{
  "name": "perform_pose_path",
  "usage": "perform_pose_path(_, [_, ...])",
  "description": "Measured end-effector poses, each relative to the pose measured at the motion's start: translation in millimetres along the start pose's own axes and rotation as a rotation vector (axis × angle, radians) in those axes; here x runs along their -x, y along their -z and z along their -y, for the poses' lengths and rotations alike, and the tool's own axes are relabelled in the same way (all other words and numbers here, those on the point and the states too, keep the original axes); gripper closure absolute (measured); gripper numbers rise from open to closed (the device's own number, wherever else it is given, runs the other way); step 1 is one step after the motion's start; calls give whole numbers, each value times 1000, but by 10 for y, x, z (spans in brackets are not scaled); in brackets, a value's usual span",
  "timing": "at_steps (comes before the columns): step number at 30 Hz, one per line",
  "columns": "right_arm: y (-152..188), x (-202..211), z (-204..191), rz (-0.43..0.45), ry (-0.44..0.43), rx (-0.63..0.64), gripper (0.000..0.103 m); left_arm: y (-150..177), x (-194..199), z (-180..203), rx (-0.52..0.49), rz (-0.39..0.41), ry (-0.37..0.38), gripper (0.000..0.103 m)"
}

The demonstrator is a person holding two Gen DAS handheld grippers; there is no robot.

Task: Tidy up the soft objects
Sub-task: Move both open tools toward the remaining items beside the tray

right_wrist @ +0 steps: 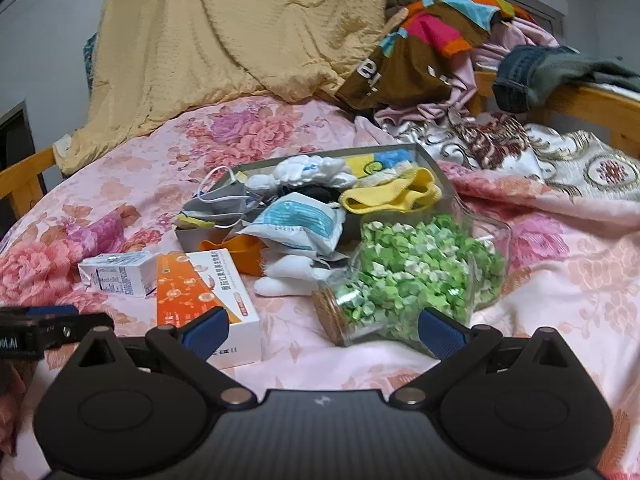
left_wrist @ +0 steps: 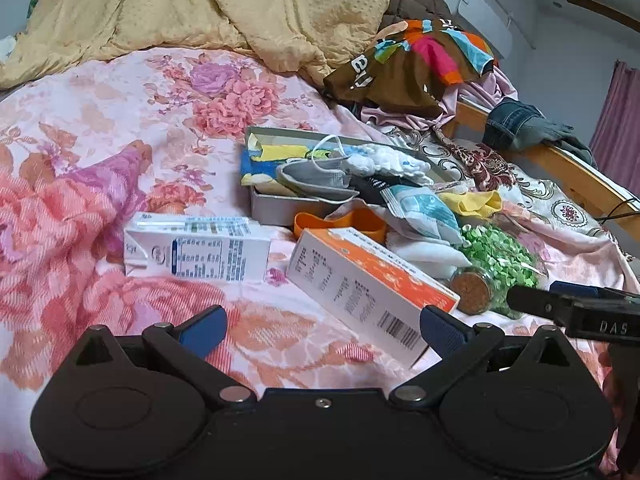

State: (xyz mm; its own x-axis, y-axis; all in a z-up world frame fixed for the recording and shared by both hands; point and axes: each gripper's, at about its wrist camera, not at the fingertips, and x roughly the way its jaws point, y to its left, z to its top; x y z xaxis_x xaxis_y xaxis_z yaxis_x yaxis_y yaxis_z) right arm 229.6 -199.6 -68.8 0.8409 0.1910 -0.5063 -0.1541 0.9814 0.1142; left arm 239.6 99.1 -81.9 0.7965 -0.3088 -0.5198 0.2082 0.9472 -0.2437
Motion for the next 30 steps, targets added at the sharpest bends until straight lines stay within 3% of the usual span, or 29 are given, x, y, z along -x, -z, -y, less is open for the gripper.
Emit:
perform_pose_path(17, [-158,-197,-110,10,-5,32,0,-243,-204,-64,-8,54,15,1])
perform_pose_path(30, [-465,-543,-167,-20,-26,173,0,-563,-506,-4,-52,82,127,1])
